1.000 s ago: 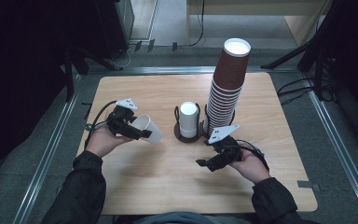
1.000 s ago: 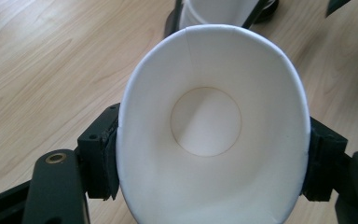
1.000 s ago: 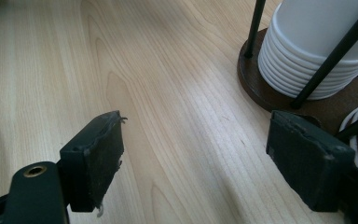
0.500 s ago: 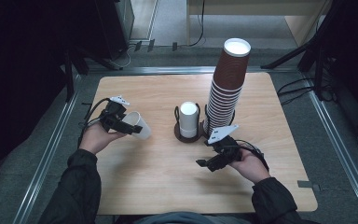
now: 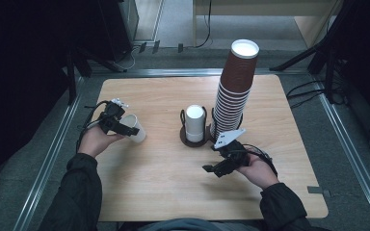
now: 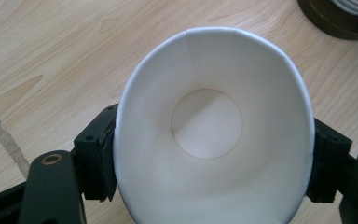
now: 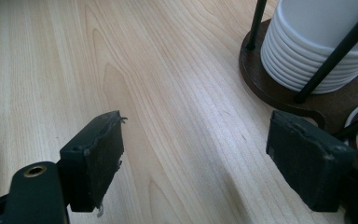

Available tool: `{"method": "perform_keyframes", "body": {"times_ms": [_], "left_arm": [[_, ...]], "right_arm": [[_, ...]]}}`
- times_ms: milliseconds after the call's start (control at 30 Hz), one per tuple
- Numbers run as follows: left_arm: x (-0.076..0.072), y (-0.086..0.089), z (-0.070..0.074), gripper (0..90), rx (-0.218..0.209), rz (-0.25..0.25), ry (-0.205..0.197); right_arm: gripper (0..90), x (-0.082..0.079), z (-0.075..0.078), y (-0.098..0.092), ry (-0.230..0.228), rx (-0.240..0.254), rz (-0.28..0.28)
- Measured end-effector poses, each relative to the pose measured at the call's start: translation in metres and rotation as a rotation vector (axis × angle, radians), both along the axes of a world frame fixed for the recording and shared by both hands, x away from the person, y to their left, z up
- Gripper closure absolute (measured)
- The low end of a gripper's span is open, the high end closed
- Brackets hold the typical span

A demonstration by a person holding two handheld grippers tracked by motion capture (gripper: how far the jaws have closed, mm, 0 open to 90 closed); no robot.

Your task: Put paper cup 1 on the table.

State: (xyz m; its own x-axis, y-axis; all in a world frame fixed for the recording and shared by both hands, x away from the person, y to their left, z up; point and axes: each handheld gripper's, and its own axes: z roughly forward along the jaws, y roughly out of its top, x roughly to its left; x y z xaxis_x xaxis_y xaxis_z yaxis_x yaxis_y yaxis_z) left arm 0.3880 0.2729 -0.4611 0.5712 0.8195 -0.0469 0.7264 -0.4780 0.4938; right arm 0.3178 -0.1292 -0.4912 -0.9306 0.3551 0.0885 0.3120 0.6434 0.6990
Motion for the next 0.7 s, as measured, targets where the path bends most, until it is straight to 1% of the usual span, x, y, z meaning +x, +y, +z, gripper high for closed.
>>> {"method": "perform_keyframes", "body": {"times_ms": [100, 200, 233, 300, 500, 700], "left_arm": [[0.0016, 0.0016, -0.0014, 22.3, 0.006, 0.013, -0.001], [0.0023, 0.0018, -0.0018, 21.8, 0.021, 0.027, -0.013], [0.0027, 0.0017, -0.0024, 21.6, 0.028, 0.032, -0.011], [0.0035, 0.0016, -0.0047, 21.3, 0.036, 0.028, -0.002], [0.0043, -0.0014, -0.0084, 20.6, 0.062, 0.023, 0.000], [0.0050, -0.0033, -0.0094, 19.7, 0.062, 0.024, -0.007]], "right_arm": [[18.8, -0.0001, 0.0005, -0.0001, 0.001, 0.005, -0.001], [18.8, 0.0000, 0.0003, -0.0001, 0.000, 0.003, 0.000], [18.8, -0.0002, 0.0001, 0.0002, 0.000, 0.001, 0.000], [18.8, -0.0005, -0.0001, 0.0008, 0.003, 0.000, 0.001], [18.8, -0.0013, 0.0000, 0.0015, 0.006, 0.001, 0.003], [18.8, -0.0013, -0.0001, 0.0016, 0.006, 0.000, 0.004]]}}
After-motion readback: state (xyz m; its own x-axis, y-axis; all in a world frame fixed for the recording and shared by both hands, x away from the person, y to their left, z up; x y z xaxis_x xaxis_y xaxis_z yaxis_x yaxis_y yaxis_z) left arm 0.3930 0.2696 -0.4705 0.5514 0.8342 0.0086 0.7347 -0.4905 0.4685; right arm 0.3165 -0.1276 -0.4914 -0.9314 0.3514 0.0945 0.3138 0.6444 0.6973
